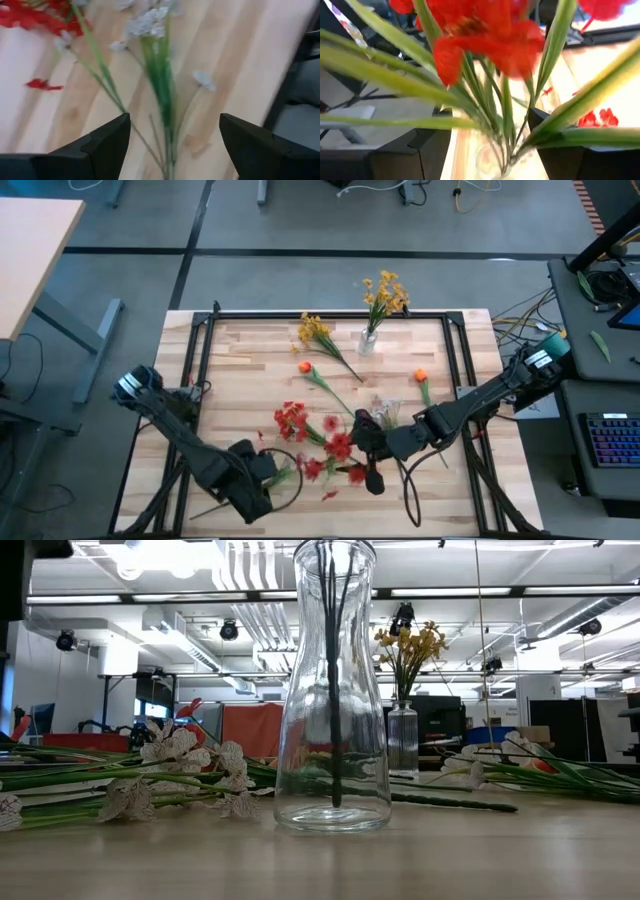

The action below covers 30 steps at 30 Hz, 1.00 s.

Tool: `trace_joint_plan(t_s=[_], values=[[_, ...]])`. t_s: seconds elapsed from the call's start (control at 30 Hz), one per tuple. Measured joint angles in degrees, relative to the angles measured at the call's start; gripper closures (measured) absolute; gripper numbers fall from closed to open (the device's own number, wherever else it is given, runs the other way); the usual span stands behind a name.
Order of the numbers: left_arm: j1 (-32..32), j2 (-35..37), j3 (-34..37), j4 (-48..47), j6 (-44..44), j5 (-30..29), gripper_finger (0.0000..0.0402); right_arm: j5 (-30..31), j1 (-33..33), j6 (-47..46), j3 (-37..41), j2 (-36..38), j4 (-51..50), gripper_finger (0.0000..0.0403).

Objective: Sort flowers into vase by color
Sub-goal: Put the top red flowers into the bottom transparent vase

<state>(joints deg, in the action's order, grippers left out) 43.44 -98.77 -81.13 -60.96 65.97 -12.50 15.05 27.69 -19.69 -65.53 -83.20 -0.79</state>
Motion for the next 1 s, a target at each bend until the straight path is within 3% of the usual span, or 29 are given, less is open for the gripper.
trace_joint_plan(t_s=[0.2,0.5,0.77,1.0], values=[[2.5,-5.5,-6.2,-4.0,1.8,0.0,0.011,0.0,1.6,-5.2,-2.4,0.2,-7.3,0.0136],[8.2,-8.0,-5.2,-7.5,7.2,-1.5,0.0089,0.0,5.3,-12.7,-5.1,0.2,-12.7,0.0142],[10.0,-9.2,0.3,-7.3,8.9,1.0,0.0088,-0.1,7.4,-17.4,-6.4,0.2,-12.8,0.014],[12.3,-9.1,5.4,-0.4,9.4,1.5,0.0088,-0.6,8.0,-21.0,-6.9,0.2,-12.8,0.0143]])
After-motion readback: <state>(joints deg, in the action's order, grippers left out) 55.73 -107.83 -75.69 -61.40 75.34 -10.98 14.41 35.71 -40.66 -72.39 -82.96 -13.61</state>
